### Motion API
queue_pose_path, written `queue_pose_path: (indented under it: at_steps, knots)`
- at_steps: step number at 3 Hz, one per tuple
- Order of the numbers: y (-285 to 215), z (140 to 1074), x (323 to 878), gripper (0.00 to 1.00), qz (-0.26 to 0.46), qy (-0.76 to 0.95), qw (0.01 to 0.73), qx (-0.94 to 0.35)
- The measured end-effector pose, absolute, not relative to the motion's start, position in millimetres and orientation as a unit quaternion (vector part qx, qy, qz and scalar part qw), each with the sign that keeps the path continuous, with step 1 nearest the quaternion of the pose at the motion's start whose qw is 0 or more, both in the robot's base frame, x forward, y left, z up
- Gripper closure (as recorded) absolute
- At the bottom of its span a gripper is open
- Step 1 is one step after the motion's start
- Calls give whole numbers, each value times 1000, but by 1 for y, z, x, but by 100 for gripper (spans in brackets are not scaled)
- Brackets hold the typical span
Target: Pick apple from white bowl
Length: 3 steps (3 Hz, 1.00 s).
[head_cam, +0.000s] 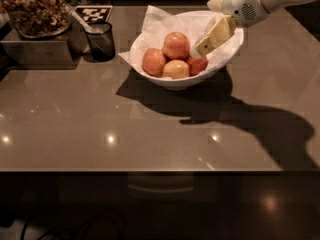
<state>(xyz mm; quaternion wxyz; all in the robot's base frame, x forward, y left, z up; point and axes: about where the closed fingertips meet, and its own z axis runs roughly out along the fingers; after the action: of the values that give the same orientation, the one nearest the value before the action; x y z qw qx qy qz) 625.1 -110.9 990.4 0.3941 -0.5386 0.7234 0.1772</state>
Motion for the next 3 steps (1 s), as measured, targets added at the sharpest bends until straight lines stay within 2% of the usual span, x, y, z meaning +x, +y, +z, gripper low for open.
queue_pose_path:
  at_steps: [1, 2, 3]
  knots:
    - [-89, 978, 657, 0, 188, 718, 406, -533]
    - [-88, 977, 658, 1, 189, 718, 406, -533]
    - [-87, 976, 659, 20, 189, 718, 406, -533]
